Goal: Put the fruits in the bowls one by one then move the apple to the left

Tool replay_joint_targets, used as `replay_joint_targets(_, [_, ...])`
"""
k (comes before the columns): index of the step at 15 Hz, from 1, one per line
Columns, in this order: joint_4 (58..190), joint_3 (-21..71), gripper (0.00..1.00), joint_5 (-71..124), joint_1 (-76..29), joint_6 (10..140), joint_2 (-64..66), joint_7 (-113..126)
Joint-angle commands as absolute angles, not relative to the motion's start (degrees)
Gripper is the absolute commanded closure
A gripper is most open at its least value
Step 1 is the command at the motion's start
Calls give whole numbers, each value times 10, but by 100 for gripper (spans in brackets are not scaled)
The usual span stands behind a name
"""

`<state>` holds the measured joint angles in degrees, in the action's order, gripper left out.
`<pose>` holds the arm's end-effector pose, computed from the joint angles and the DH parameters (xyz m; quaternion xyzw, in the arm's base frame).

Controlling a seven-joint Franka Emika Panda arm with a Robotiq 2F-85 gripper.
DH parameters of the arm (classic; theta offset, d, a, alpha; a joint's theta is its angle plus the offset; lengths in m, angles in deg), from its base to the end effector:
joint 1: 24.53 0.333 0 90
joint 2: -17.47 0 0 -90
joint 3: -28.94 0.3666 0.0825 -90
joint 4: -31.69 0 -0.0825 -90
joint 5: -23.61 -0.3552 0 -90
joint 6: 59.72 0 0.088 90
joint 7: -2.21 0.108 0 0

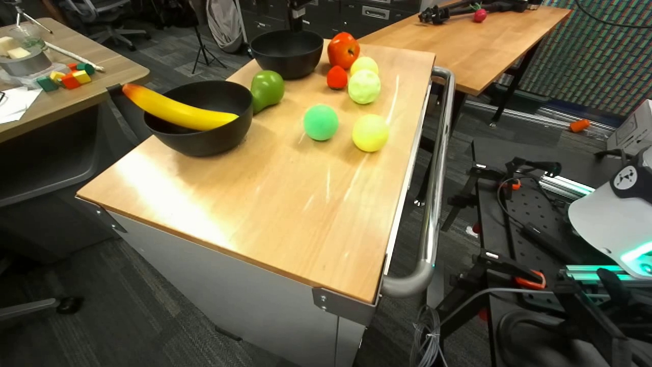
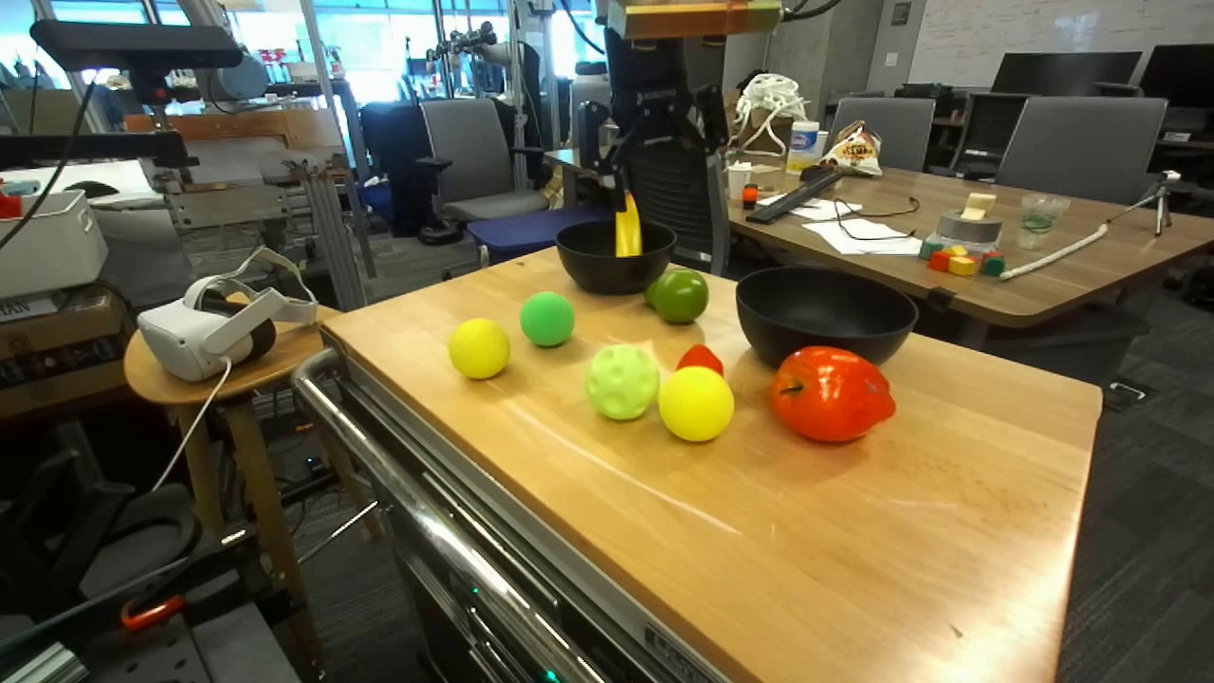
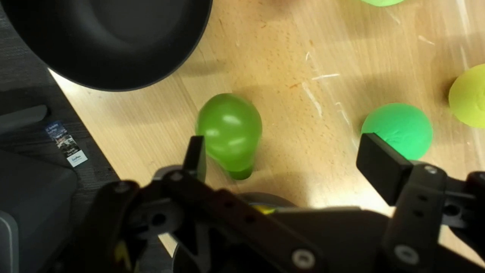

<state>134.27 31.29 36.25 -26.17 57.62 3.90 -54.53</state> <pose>0.6123 -0.0067 0.4826 0.8485 0.5208 -0.0346 0.0876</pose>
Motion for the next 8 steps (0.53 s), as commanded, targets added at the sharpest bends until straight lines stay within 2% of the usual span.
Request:
replay_joint_targets(1, [1330, 312, 0, 367, -259, 590, 13, -543])
replay_joint_targets(8, [1345, 306, 0, 392, -259, 649, -5, -524])
